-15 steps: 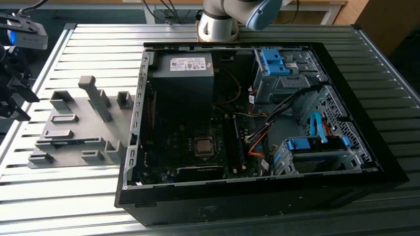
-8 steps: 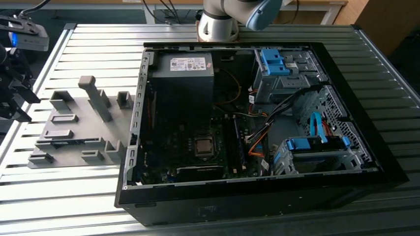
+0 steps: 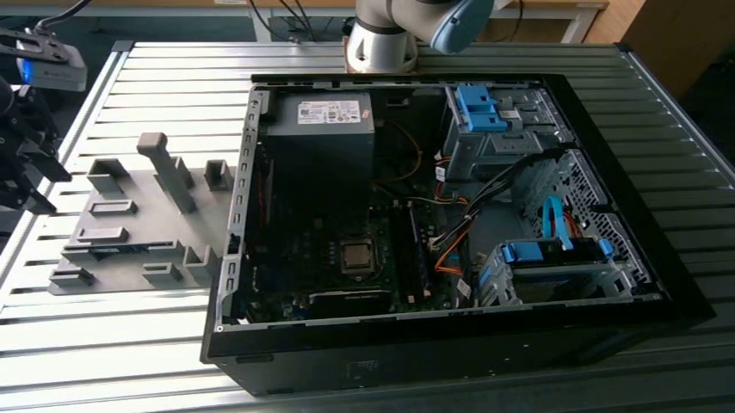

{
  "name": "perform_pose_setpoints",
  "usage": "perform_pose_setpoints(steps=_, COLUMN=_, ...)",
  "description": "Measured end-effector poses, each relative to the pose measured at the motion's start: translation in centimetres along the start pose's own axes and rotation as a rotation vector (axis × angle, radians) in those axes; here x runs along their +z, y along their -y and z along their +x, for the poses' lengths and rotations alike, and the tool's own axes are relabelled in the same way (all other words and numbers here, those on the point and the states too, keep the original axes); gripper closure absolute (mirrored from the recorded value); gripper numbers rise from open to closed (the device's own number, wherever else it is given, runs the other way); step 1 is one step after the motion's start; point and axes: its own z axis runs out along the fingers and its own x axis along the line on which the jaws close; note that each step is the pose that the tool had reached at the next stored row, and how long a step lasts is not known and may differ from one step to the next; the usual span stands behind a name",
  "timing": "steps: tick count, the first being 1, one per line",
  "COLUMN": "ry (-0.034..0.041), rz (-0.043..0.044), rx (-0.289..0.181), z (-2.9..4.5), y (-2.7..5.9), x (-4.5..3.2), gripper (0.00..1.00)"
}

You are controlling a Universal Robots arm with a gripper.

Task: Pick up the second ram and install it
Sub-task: 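Pick up the second ram and move it above second insertion slot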

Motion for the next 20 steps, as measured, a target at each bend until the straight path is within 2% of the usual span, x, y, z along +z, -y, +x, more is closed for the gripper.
perform_pose_setpoints(steps=6, ry=-0.0004, rz=0.0042, rx=0.003, z=0.03, y=0.03, x=0.91, gripper=0.49)
perform_pose_setpoints(steps=20, ry=-0.0005, rz=0.0047, rx=0.004, z=0.04, y=0.03, x=1.21, gripper=0.49)
